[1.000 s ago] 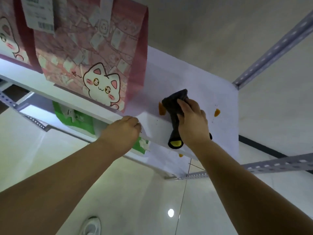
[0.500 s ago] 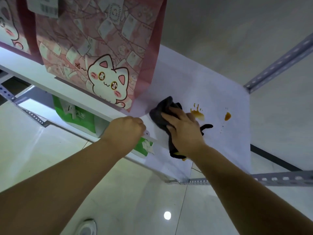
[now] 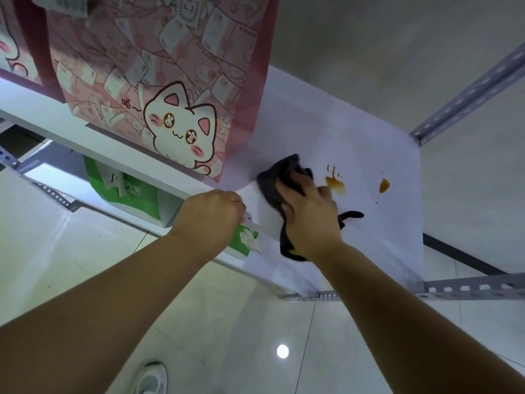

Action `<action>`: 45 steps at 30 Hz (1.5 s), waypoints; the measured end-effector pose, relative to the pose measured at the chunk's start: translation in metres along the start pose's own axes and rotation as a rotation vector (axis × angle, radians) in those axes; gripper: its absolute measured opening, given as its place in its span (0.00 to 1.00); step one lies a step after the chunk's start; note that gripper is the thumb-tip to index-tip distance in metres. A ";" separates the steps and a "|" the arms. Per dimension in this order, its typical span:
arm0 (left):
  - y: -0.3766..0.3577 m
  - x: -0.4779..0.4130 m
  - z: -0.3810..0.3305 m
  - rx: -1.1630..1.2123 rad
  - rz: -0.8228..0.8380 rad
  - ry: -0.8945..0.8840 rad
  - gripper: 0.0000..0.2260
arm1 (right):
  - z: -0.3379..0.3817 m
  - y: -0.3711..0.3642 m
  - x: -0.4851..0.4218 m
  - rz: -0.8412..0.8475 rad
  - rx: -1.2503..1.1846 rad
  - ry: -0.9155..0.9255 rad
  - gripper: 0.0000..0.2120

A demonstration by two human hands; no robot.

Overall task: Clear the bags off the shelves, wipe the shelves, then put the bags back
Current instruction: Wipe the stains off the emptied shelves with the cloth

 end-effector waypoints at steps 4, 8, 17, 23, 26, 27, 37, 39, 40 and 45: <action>0.005 0.000 -0.001 0.022 0.016 0.008 0.15 | -0.019 0.007 0.034 -0.019 -0.035 0.139 0.20; 0.012 -0.004 -0.010 -0.036 0.023 -0.021 0.10 | -0.099 0.015 0.018 -0.048 0.038 -0.254 0.22; -0.002 -0.026 -0.019 0.043 0.076 0.001 0.15 | -0.067 0.002 -0.055 -0.035 0.020 -0.267 0.22; -0.001 -0.024 -0.010 0.142 0.085 0.040 0.16 | -0.071 0.007 -0.010 -0.062 -0.008 -0.024 0.20; -0.002 -0.024 -0.011 0.142 0.061 0.030 0.16 | -0.127 0.015 -0.025 -0.005 0.040 -0.346 0.22; -0.001 -0.024 -0.011 0.139 0.037 0.030 0.15 | -0.135 0.015 -0.031 0.020 0.033 -0.434 0.23; 0.001 -0.030 -0.019 0.060 0.102 0.074 0.13 | -0.054 0.008 0.041 -0.024 -0.008 -0.089 0.24; 0.001 -0.035 -0.023 0.023 0.117 0.068 0.13 | -0.085 0.014 0.059 -0.044 0.031 -0.256 0.24; 0.001 -0.037 -0.026 0.034 0.112 0.064 0.14 | -0.103 0.017 0.062 -0.040 0.050 -0.375 0.24; -0.005 -0.054 -0.035 0.078 0.095 0.011 0.17 | -0.174 0.031 0.037 -0.103 0.013 -0.881 0.25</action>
Point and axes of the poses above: each hand's wrist, its own x-axis away from the middle knuckle, its own y-axis out of the back of the hand, z = x × y, the point moved 6 cm from there along -x, towards the middle knuckle, and after that the axes turned 2 degrees about -z, right-handed, at the moved point
